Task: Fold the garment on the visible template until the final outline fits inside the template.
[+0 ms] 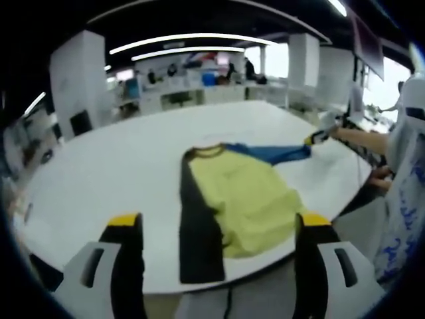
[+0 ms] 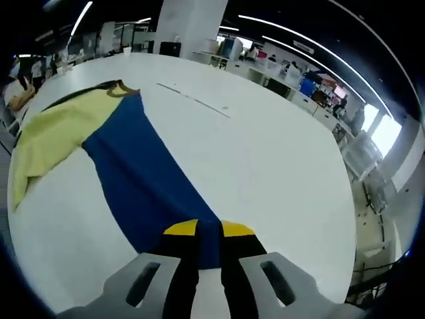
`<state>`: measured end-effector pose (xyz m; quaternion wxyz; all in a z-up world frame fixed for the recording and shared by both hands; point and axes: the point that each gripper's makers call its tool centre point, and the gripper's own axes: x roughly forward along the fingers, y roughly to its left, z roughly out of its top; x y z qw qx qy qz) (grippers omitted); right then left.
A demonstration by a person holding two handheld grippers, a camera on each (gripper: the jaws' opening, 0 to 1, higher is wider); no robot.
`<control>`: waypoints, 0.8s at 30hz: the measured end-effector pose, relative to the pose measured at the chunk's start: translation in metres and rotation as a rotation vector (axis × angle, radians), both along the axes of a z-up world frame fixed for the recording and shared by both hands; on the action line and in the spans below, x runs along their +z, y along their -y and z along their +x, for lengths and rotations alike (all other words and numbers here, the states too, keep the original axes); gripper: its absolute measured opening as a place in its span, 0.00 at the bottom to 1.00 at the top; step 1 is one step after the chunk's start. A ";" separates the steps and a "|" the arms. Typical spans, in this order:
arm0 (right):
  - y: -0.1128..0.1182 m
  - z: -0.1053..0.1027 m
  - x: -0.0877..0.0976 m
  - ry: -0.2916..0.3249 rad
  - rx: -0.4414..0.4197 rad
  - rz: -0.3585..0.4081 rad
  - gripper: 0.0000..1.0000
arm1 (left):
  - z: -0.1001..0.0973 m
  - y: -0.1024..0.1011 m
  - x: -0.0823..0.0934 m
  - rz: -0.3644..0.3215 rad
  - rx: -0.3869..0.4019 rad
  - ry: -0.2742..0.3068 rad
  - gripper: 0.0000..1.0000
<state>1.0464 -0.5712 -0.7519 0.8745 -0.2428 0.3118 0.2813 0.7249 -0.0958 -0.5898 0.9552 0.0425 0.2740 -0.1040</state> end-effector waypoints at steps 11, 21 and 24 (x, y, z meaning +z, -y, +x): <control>0.001 0.001 -0.007 -0.025 -0.034 -0.007 0.13 | 0.001 0.000 0.000 -0.003 -0.002 0.004 0.91; 0.001 -0.008 -0.017 -0.083 -0.078 0.025 0.18 | 0.001 0.001 -0.002 -0.005 -0.003 -0.004 0.89; 0.001 -0.011 -0.018 -0.089 -0.079 0.024 0.13 | 0.002 0.000 -0.001 -0.002 -0.001 -0.003 0.89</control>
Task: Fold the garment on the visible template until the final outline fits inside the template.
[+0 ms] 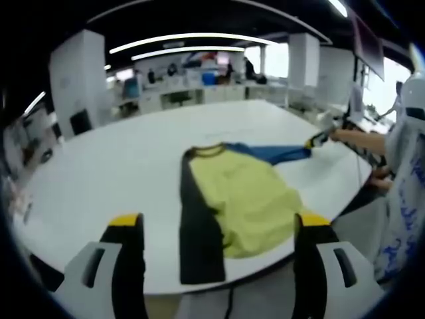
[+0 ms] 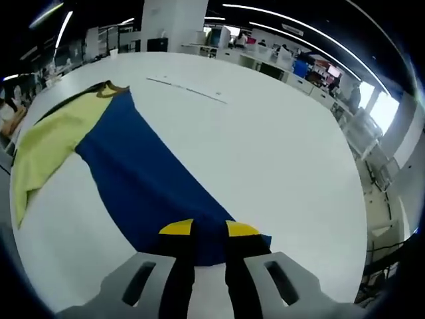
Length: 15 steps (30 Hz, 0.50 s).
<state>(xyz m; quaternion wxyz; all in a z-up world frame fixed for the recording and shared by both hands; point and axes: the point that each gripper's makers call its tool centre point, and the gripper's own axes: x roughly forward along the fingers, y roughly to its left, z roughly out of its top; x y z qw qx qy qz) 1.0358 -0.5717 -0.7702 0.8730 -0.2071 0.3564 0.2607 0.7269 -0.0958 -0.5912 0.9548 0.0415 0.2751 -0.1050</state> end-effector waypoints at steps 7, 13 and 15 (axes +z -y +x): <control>-0.001 -0.005 0.004 0.008 0.004 -0.011 0.04 | 0.001 0.000 0.000 -0.001 -0.006 -0.001 0.89; 0.006 -0.008 0.009 0.013 0.004 -0.015 0.03 | 0.001 -0.001 0.001 -0.001 -0.005 0.007 0.89; 0.009 -0.013 0.013 0.022 0.003 -0.016 0.01 | 0.001 -0.001 0.001 -0.001 -0.005 0.006 0.89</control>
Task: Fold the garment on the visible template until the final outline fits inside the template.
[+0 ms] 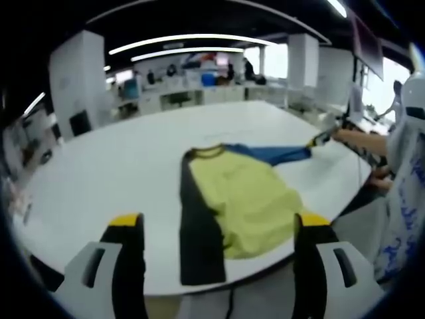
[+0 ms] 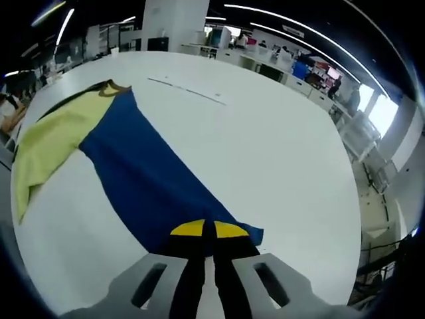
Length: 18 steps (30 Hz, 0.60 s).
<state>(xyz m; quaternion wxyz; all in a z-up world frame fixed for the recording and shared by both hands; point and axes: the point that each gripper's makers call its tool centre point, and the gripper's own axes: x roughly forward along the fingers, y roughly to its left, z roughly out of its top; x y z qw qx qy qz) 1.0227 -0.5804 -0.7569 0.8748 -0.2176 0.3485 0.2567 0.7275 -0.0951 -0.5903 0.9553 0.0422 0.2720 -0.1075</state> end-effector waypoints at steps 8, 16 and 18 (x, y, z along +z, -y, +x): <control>0.020 -0.018 0.008 0.019 -0.026 -0.005 0.01 | -0.001 -0.001 -0.001 -0.004 -0.004 0.003 0.89; 0.039 -0.032 0.010 0.017 -0.069 -0.001 0.01 | 0.001 0.004 0.002 -0.003 -0.027 0.017 0.89; 0.043 -0.036 0.010 0.017 -0.080 -0.001 0.01 | 0.002 0.005 0.003 -0.003 -0.031 0.020 0.89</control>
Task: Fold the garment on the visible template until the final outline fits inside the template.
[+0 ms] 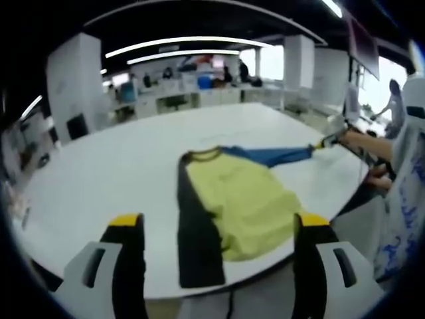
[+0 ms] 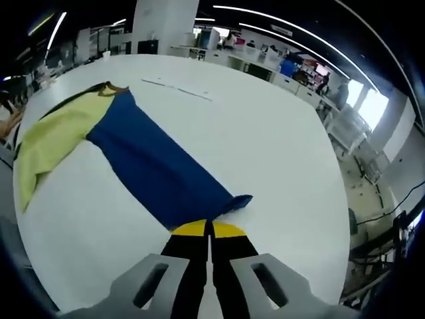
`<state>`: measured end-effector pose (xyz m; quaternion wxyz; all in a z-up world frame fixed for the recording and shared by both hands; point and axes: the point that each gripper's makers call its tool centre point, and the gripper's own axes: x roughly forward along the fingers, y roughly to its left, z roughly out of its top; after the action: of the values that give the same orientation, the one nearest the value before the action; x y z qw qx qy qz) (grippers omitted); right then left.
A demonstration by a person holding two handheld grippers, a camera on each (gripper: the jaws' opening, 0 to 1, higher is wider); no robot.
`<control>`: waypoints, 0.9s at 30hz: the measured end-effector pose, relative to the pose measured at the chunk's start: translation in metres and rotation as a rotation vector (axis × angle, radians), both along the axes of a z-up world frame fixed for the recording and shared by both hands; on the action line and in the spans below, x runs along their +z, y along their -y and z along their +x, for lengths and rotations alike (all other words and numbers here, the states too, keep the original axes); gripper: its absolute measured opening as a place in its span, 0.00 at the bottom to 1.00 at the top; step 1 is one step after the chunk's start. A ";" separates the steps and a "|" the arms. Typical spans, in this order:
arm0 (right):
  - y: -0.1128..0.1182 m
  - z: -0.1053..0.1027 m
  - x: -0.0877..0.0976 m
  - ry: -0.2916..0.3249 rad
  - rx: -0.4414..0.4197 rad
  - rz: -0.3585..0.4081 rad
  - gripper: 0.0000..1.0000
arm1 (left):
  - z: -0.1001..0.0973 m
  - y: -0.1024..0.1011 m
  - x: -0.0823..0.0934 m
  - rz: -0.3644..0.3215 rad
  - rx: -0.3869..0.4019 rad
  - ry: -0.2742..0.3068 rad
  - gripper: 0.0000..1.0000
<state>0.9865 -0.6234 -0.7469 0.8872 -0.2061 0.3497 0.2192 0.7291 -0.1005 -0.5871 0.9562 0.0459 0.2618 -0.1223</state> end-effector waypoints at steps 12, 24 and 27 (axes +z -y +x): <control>0.016 -0.017 -0.009 -0.029 -0.053 0.004 0.01 | 0.000 0.001 0.002 0.003 -0.013 0.007 0.89; 0.003 -0.036 -0.023 -0.066 -0.068 0.007 0.01 | -0.004 -0.002 0.003 0.009 -0.003 0.006 0.88; 0.005 -0.035 -0.025 -0.063 -0.070 0.014 0.01 | -0.005 -0.003 0.003 0.008 0.000 0.006 0.88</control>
<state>0.9520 -0.6287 -0.7723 0.8844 -0.1806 0.3828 0.1966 0.7245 -0.0978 -0.5842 0.9568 0.0501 0.2596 -0.1213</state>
